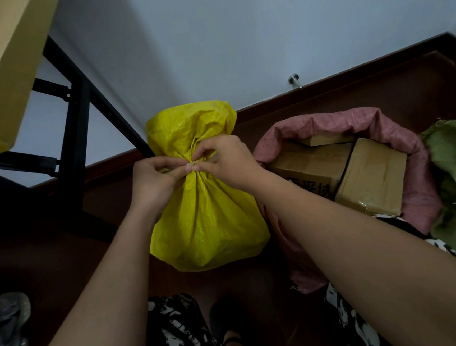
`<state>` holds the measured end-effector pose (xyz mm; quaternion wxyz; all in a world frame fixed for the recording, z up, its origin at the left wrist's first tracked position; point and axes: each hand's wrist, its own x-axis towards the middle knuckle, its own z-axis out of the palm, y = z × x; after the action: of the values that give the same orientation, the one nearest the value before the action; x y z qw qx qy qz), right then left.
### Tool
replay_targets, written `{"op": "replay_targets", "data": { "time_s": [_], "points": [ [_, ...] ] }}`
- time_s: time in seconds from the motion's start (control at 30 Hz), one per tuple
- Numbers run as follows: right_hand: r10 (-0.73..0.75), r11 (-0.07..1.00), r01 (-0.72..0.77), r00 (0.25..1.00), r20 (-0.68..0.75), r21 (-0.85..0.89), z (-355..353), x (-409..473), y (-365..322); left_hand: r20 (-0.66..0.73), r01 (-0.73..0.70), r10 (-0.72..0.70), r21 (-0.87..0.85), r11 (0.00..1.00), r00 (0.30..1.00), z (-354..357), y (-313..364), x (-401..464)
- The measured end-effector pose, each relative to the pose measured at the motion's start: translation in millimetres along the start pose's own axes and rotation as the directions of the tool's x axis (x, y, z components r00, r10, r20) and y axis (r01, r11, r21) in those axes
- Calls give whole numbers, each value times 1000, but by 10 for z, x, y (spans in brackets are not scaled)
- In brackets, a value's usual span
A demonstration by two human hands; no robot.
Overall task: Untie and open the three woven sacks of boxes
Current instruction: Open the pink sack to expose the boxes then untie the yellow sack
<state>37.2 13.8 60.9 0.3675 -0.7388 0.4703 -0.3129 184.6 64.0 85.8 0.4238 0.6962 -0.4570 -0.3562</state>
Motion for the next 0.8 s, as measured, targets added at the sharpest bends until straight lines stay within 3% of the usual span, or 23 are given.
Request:
{"op": "replay_targets", "data": {
  "time_s": [0.27, 0.8],
  "points": [
    [16, 1000, -17, 998, -54, -23, 24, 12, -3, -25, -35, 35, 21, 999, 999, 22, 5, -6],
    [148, 982, -141, 988, -44, 124, 155, 95, 118, 9, -46, 45, 68, 997, 999, 3, -28, 37]
  ]
}}
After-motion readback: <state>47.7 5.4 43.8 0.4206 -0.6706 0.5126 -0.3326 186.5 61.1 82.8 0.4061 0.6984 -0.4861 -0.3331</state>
